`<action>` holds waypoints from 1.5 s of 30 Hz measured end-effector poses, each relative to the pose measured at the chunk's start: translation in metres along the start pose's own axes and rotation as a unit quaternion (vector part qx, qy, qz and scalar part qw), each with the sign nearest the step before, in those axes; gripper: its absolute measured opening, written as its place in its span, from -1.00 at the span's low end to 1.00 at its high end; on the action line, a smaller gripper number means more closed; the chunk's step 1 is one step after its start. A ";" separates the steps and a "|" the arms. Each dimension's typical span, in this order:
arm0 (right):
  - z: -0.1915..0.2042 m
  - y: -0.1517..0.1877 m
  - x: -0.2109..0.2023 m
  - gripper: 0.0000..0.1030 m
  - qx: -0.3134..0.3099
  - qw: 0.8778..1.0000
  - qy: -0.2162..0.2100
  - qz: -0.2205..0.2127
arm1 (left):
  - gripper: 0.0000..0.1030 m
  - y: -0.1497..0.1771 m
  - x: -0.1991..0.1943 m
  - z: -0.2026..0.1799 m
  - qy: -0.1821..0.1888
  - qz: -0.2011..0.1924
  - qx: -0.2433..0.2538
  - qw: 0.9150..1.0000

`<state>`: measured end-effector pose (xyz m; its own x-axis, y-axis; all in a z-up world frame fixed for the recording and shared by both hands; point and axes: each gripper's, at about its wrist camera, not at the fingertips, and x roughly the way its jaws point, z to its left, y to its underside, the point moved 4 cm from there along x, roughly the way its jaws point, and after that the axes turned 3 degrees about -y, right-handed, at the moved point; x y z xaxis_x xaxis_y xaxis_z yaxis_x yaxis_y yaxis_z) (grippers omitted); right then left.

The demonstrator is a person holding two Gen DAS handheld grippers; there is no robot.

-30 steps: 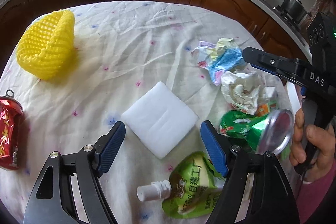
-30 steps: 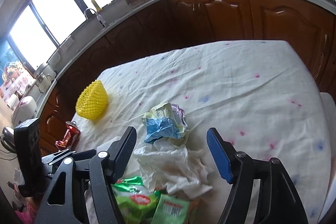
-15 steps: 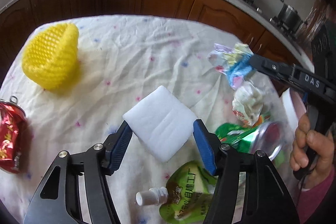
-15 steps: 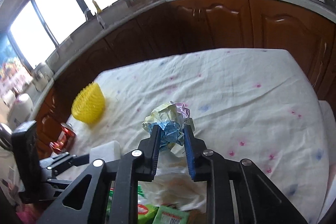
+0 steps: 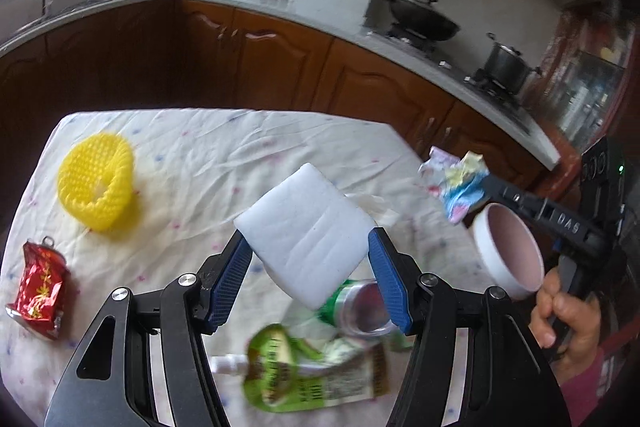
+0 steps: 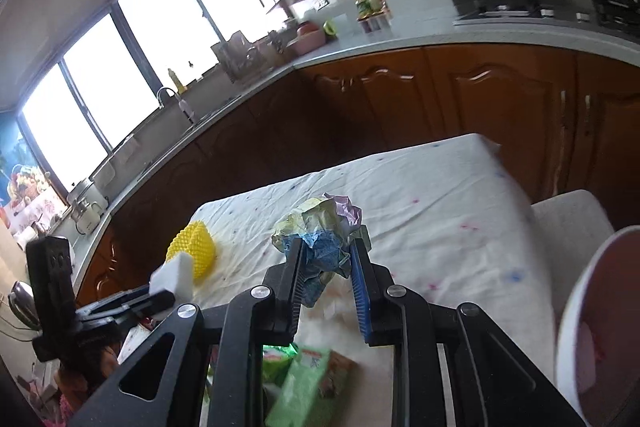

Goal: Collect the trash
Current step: 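Carry the foam pad and blue paper over the white bin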

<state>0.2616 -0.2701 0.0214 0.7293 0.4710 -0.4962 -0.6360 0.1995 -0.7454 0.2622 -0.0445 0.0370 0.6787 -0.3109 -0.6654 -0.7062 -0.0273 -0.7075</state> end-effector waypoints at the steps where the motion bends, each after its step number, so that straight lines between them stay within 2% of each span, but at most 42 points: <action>1: -0.003 0.003 -0.008 -0.56 0.002 1.000 0.003 -0.002 | 0.16 0.000 -0.001 -0.006 0.004 -0.002 0.003 1.000; 9: -0.022 0.024 -0.055 -0.56 0.021 0.999 0.024 -0.020 | 0.16 0.008 -0.004 -0.060 0.045 -0.002 0.032 0.998; 18: -0.049 0.050 -0.106 -0.56 0.053 0.997 0.046 -0.044 | 0.16 0.033 -0.002 -0.118 0.079 0.015 0.070 0.994; 27: -0.080 0.064 -0.152 -0.56 0.079 0.991 0.081 -0.069 | 0.16 0.041 0.006 -0.161 0.102 0.027 0.098 0.990; 37: -0.109 0.071 -0.188 -0.56 0.096 0.985 0.112 -0.087 | 0.16 0.045 0.016 -0.200 0.117 0.039 0.127 0.984; 45: -0.123 0.074 -0.200 -0.56 0.102 0.982 0.129 -0.093 | 0.16 0.044 0.030 -0.232 0.130 0.049 0.148 0.979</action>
<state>0.0999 -0.4553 0.0108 0.8607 0.1816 -0.4755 -0.5035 0.4411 -0.7429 0.2052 -0.2751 0.0411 0.5098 -0.5301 -0.6776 -0.6494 0.2794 -0.7073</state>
